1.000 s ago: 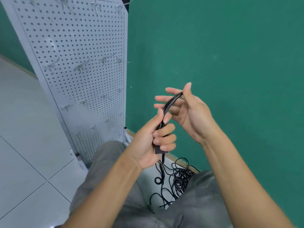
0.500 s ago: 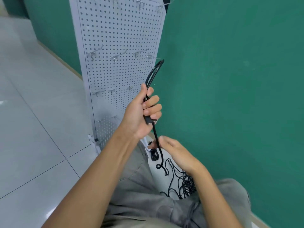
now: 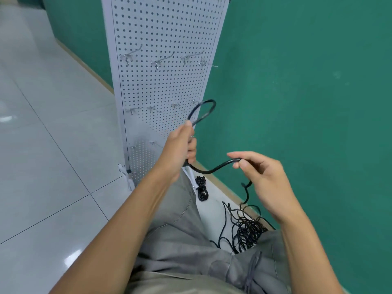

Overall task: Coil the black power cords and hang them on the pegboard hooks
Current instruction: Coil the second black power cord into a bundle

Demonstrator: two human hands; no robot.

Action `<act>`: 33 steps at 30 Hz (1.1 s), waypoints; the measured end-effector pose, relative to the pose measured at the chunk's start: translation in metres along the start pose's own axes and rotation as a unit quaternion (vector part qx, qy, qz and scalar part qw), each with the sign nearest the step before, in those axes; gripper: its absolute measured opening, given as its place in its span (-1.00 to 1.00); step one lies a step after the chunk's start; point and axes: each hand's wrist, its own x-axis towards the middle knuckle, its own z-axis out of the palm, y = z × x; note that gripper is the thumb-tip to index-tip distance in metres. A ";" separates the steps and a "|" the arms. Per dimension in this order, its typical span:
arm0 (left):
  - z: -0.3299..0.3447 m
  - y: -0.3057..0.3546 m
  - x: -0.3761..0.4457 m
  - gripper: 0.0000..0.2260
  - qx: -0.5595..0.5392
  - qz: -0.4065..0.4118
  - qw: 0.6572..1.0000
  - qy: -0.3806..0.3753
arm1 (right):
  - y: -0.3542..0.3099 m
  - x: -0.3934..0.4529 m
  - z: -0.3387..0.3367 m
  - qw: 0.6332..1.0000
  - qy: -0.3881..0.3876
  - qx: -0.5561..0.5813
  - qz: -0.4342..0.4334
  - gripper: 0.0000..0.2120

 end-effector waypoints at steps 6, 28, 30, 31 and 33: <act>0.040 -0.012 -0.020 -0.52 0.015 -0.004 0.993 -0.117 | -0.031 0.011 -0.006 0.997 0.063 -0.017 -0.029 -0.81; 0.035 -0.009 -0.016 -0.78 -0.176 -0.026 0.960 -0.218 | 0.059 0.004 0.015 0.987 0.153 0.026 0.050 -0.90; 0.032 -0.009 -0.015 -0.79 -0.219 -0.044 0.946 -0.235 | 0.063 0.005 0.016 0.989 0.127 0.030 0.070 -0.85; 0.032 -0.009 -0.015 -0.80 -0.231 -0.050 0.942 -0.239 | 0.063 0.006 0.018 0.989 0.120 0.037 0.074 -0.84; 0.033 -0.011 -0.015 -0.80 -0.242 -0.059 0.939 -0.236 | 0.059 0.006 0.020 0.986 0.126 0.076 0.082 -0.87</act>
